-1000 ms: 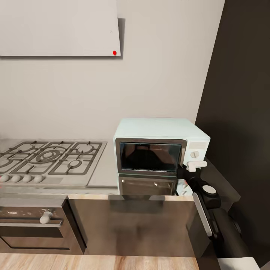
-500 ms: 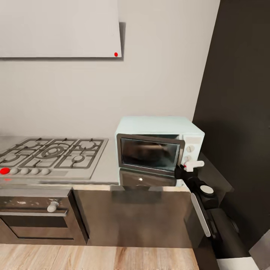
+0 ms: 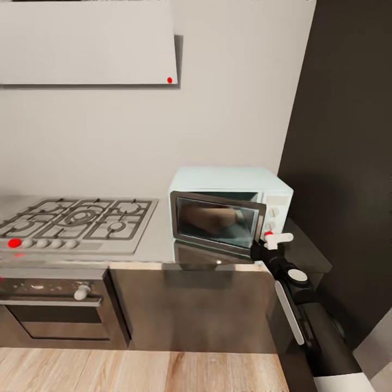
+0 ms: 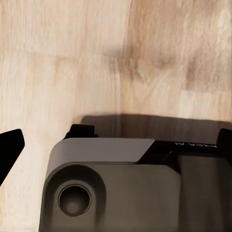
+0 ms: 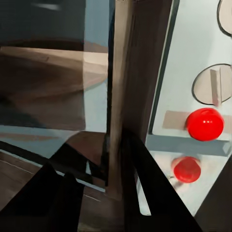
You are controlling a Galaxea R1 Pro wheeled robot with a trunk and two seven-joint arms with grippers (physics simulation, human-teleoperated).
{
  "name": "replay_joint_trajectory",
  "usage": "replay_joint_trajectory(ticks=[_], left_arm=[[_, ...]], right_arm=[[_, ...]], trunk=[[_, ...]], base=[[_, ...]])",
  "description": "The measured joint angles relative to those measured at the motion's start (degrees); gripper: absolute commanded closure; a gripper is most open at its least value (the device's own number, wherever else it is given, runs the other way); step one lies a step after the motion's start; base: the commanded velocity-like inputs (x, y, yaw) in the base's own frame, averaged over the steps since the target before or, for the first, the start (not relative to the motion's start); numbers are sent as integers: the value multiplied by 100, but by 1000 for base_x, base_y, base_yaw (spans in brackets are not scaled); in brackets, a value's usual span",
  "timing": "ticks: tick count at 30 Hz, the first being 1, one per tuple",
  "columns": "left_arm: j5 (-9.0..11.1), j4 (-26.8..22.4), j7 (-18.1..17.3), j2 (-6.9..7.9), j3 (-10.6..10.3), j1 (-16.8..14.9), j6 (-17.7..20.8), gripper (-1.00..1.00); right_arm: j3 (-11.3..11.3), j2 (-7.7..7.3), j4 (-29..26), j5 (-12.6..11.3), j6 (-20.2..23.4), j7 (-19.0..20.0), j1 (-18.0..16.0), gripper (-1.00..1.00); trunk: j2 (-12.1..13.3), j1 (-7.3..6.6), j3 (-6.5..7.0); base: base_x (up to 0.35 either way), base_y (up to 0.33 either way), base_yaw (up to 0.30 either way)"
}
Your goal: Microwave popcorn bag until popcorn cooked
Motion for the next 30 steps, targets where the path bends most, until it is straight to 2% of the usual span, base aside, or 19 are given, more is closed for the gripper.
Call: replay_joint_trajectory(ticks=[4, 16, 26, 27, 28, 29, 30], left_arm=[[0, 0, 1, 0, -1, 0, 0, -100], [0, 0, 0, 0, -2, 0, 0, -100], [0, 1, 2, 0, -4, 0, 0, -100], [0, 1, 1, 0, -3, -1, 0, -100], [1, -1, 0, 0, -1, 1, 0, -100], [1, -3, 0, 0, 1, 2, 1, -100], [1, -3, -1, 0, 1, 2, 1, -100]], right_arm=[[13, -2, 1, -1, -16, 37, 1, 100], [4, 5, 2, -13, -12, 60, 1, 100], [69, 5, -2, -17, 3, 109, 1, 100], [70, 6, -3, -11, 9, 103, 1, -100], [-66, 0, -1, -66, -8, -13, 1, -100], [-288, -1, -2, -1, -7, -34, 0, -100], [-313, 0, -2, 23, -4, -41, 0, -100]], trunk=[[1, 2, 0], [0, 0, 0], [0, 0, 0], [0, 0, 0], [-1, -1, -1], [-1, -1, -1], [-1, -1, -1]], base=[[-228, 88, 0], [-14, 5, 0], [-99, 30, 0], [-3, 1, 0], [-1, 0, 0], [0, 0, 0], [0, 0, 0]])
